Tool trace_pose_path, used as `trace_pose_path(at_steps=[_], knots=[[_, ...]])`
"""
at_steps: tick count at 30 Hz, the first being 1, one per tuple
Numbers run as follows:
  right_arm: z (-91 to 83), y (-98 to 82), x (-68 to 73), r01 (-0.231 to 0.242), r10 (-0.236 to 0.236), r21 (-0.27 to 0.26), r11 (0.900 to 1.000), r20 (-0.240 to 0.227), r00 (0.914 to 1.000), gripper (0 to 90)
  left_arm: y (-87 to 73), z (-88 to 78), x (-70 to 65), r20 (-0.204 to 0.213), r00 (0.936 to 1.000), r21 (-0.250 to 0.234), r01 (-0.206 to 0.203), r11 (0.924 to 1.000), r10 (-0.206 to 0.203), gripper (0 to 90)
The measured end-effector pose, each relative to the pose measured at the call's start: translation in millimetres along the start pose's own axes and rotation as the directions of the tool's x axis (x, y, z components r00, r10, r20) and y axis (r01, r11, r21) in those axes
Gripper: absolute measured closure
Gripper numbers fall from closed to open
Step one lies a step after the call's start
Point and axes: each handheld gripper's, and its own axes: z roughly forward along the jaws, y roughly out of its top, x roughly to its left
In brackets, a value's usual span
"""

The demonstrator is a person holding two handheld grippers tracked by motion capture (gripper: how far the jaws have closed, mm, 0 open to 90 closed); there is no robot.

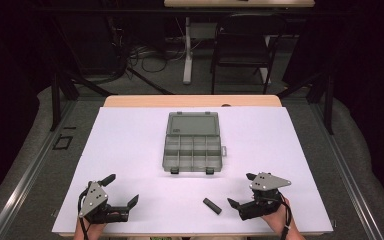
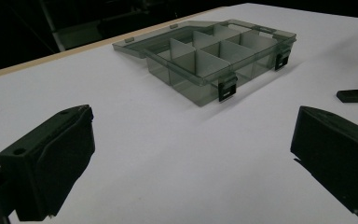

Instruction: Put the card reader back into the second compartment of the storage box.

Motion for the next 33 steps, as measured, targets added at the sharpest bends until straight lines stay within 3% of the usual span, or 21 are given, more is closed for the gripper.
trace_pose_path(at_steps=[13,33], knots=[[15.2,9.8,7.5,-0.011,0.012,0.055,0.998,-0.005,0.9999,0.0,0.0,-0.1,0.3,-0.001,1.0,0.0,-0.001,1.0,0.001,0.0],[34.6,17.2,30.9,0.003,0.003,0.108,0.994,-0.046,0.9989,0.0,-0.1,0.8,0.4,0.0,1.0,0.006,0.001,1.0,-0.001,0.0]])
